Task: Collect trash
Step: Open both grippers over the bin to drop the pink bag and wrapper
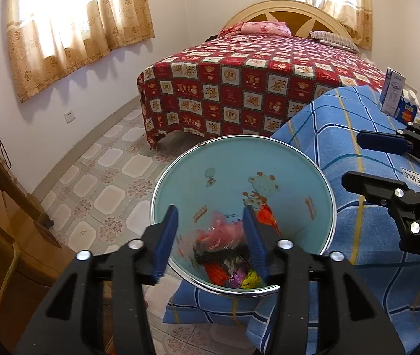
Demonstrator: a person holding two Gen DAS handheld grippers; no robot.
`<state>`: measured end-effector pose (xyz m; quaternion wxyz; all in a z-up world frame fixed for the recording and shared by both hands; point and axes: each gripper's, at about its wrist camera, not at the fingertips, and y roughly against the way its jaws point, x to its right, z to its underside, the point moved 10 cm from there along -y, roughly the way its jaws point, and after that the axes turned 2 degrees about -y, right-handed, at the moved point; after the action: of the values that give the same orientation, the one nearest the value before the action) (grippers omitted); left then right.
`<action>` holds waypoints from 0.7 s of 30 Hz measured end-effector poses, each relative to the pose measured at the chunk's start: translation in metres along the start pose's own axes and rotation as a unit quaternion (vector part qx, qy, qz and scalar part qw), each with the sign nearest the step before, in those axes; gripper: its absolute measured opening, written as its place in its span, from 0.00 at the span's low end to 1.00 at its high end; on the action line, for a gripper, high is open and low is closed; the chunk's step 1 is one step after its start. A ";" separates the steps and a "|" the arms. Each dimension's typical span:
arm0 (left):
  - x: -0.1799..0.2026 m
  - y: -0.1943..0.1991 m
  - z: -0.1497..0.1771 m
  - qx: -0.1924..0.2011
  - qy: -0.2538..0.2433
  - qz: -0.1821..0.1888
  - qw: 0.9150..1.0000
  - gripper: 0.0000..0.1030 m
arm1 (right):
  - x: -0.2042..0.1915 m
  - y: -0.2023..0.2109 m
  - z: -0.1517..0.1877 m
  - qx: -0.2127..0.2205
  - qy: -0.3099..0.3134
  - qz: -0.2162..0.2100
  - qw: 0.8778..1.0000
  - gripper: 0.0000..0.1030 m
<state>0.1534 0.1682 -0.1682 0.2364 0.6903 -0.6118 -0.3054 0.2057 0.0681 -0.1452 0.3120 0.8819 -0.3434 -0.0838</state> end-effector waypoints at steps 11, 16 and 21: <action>-0.006 0.000 0.000 0.003 0.009 -0.010 1.000 0.65 | 0.002 0.000 0.001 0.002 0.000 0.000 1.000 0.60; -0.006 0.000 -0.001 0.005 0.010 -0.013 1.000 0.72 | 0.003 0.002 0.001 0.005 -0.003 0.001 1.000 0.63; -0.005 0.000 0.002 0.004 0.007 -0.014 1.000 0.77 | 0.007 0.008 0.003 0.007 -0.008 0.005 1.000 0.67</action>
<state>0.1520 0.1728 -0.1687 0.2335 0.7018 -0.6018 -0.3013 0.2055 0.0577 -0.1426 0.3034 0.8815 -0.3512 -0.0870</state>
